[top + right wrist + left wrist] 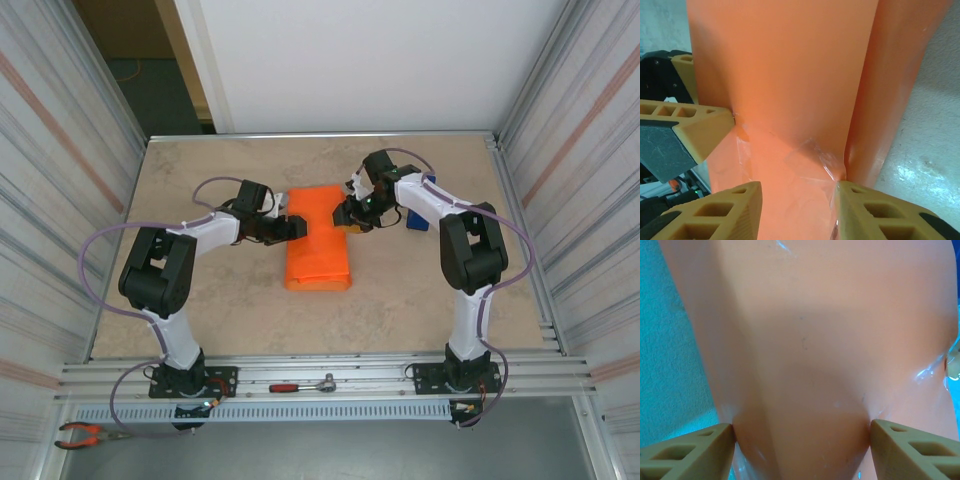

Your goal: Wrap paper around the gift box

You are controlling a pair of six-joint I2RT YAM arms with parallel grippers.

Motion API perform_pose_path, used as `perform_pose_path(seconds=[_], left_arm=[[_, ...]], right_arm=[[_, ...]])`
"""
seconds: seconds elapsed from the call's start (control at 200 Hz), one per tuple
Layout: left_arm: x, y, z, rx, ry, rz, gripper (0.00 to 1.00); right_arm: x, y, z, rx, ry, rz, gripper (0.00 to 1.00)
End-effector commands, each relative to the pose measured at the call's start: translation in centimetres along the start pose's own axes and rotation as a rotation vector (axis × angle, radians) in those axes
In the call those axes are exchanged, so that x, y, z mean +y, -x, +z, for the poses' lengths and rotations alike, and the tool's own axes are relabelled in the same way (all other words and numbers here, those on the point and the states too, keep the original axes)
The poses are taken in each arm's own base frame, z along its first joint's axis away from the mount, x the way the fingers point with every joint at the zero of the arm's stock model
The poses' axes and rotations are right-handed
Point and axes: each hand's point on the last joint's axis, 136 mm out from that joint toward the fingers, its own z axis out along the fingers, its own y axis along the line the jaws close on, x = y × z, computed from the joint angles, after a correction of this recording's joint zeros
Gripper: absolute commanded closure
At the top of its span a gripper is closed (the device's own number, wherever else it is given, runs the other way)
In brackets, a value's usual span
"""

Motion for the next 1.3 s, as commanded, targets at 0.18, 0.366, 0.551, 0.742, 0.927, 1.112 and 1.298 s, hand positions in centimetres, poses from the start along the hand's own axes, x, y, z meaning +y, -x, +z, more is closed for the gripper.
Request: perform_pose_path(seconds=[0.18, 0.366, 0.551, 0.742, 0.927, 1.112, 1.298], left_arm=[[4.0, -5.1, 1.6, 0.147, 0.155, -0.043, 0.3], [4.0, -5.0, 1.6, 0.146, 0.154, -0.043, 0.3], [4.0, -5.0, 1.6, 0.146, 0.155, -0.043, 0.3], [4.0, -5.1, 1.7, 0.148, 0.155, -0.043, 0.3], [4.1, -5.1, 1.8, 0.151, 0.156, -0.045, 0.3], [4.1, -5.2, 1.8, 0.154, 0.155, -0.046, 0.3], [4.1, -5.2, 1.9, 0.154, 0.153, -0.046, 0.31]], right_arm=[[-1.2, 0.2, -1.3, -0.042, -0.069, 0.013, 0.49], [-0.9, 0.3, -1.5, -0.047, -0.051, 0.013, 0.49], [0.1, 0.6, -3.3, -0.095, -0.023, 0.01, 0.48], [1.1, 0.7, -4.5, -0.119, 0.005, -0.001, 0.45], [1.0, 0.7, -3.6, -0.097, 0.013, 0.007, 0.52], [0.9, 0.7, -2.9, -0.081, 0.01, 0.002, 0.66], [0.7, 0.5, -2.0, -0.057, -0.004, -0.002, 0.76]])
